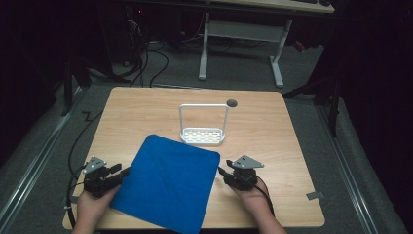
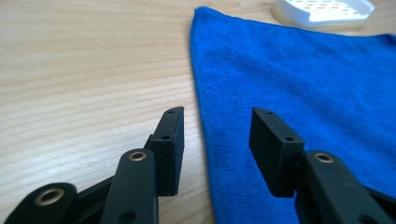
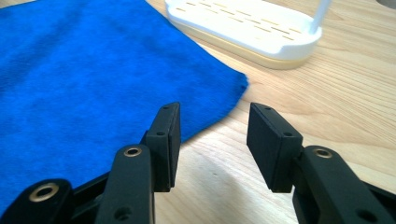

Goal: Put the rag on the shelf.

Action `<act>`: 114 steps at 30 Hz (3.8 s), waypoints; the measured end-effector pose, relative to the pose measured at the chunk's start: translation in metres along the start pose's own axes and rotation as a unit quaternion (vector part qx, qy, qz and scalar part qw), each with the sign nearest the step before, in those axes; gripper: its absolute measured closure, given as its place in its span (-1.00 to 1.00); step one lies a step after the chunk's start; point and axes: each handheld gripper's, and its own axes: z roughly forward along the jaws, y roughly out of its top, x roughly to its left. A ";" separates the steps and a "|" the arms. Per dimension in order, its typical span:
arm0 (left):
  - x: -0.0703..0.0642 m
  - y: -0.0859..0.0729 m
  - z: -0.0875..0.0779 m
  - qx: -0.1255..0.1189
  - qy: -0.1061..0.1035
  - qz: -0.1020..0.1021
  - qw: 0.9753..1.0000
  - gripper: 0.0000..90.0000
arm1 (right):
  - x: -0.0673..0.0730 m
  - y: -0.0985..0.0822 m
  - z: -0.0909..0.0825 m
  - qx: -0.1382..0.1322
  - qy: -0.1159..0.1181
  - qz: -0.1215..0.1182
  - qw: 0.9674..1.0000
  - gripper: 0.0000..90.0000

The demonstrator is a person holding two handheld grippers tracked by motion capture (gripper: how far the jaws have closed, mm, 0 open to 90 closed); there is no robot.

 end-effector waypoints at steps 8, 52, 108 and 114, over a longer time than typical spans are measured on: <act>-0.003 0.004 0.007 0.005 -0.008 0.020 1.000 0.36 | 0.009 0.001 0.000 0.001 0.002 -0.024 1.000 0.20; -0.076 -0.018 0.021 0.101 -0.147 0.122 0.976 0.90 | 0.009 -0.026 -0.021 0.080 0.056 -0.051 0.994 1.00; -0.071 0.021 0.059 -0.012 -0.024 0.077 0.997 -0.03 | -0.028 -0.034 -0.039 0.022 0.020 0.007 1.000 0.47; -0.071 0.046 0.086 -0.009 -0.024 0.075 0.997 -0.01 | -0.029 -0.032 -0.042 0.012 0.018 0.015 1.000 0.38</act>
